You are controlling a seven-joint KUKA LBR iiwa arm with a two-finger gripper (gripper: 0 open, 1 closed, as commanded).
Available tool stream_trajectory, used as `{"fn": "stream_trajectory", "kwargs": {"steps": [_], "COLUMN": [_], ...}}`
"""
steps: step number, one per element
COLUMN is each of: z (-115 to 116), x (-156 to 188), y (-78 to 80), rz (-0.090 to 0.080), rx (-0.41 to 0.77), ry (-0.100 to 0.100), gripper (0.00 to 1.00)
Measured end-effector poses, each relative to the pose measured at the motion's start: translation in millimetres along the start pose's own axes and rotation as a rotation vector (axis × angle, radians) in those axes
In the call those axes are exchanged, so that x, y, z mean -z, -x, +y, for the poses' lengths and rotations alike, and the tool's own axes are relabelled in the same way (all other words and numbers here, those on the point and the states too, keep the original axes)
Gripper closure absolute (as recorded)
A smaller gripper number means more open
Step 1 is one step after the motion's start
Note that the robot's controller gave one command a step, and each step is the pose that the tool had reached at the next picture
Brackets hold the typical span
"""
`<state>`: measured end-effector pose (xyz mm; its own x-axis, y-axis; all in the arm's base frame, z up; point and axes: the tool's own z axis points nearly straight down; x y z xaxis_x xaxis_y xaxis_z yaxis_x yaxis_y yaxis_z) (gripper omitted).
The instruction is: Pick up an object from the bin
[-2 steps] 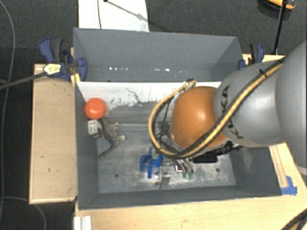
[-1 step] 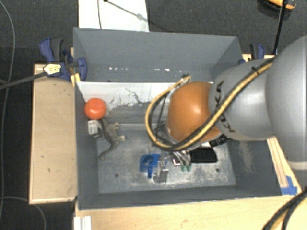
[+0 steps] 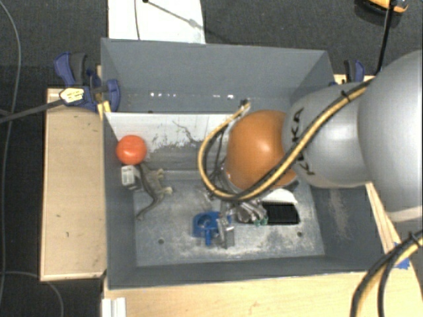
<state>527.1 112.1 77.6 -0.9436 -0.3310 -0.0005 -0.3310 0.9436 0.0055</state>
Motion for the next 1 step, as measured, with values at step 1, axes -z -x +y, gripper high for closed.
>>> {"fn": "stream_trajectory", "kwargs": {"steps": [1], "z": [0.0], "x": [0.0], "y": [0.0], "rz": [0.0], "rx": [-0.006], "ry": [0.0], "gripper": [1.0]}}
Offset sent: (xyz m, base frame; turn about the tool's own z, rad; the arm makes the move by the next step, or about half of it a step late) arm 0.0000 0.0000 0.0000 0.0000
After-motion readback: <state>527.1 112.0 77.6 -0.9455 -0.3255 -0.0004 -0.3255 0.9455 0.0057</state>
